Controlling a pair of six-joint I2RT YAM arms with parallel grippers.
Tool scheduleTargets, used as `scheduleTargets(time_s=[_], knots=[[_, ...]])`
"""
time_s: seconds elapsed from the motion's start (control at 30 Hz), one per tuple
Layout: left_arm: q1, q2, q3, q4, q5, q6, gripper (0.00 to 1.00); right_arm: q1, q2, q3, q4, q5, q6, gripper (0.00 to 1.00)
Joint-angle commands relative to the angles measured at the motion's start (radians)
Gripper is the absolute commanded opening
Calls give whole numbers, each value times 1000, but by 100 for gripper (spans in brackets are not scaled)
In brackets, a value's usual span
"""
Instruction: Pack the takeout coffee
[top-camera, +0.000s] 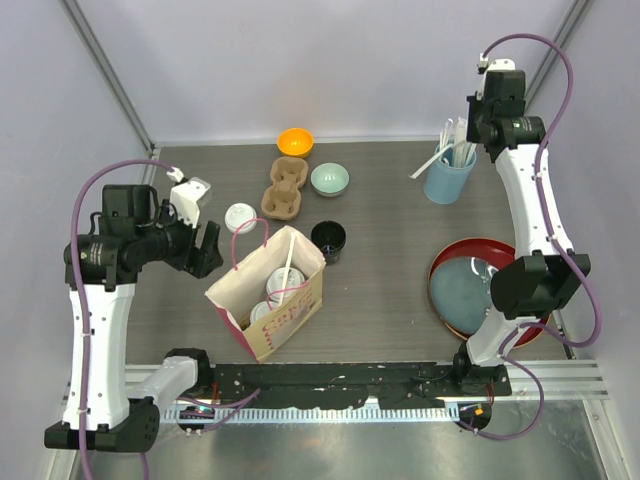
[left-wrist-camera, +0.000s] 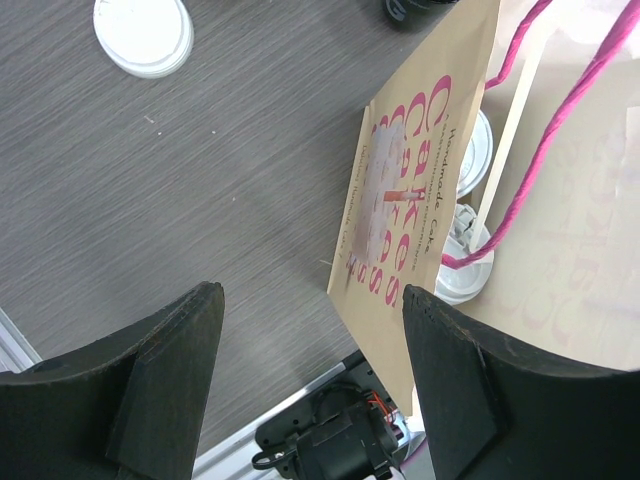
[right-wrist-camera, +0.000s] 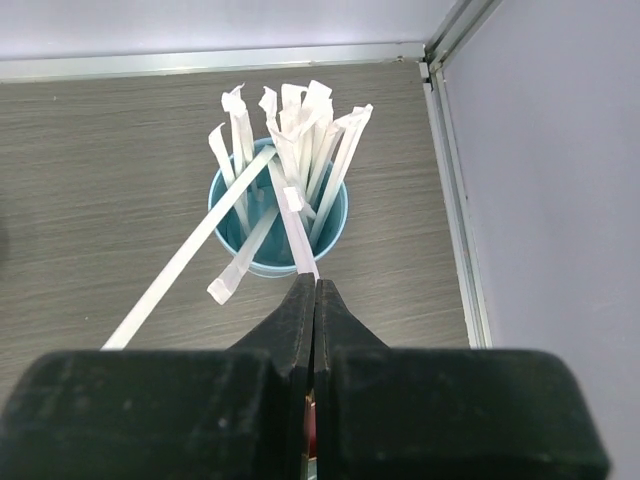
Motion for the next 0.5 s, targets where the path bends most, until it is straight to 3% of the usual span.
scheduleTargets(time_s=[0.0, 0.3, 0.47], knots=[[5, -21, 10, -7, 27, 15, 76, -3, -17, 69, -52, -11, -9, 1], [5, -16, 14, 1, 35, 12, 76, -3, -141, 94, -26, -6, 24, 1], [5, -24, 7, 0, 40, 12, 76, -3, -92, 77, -27, 44, -15, 1]])
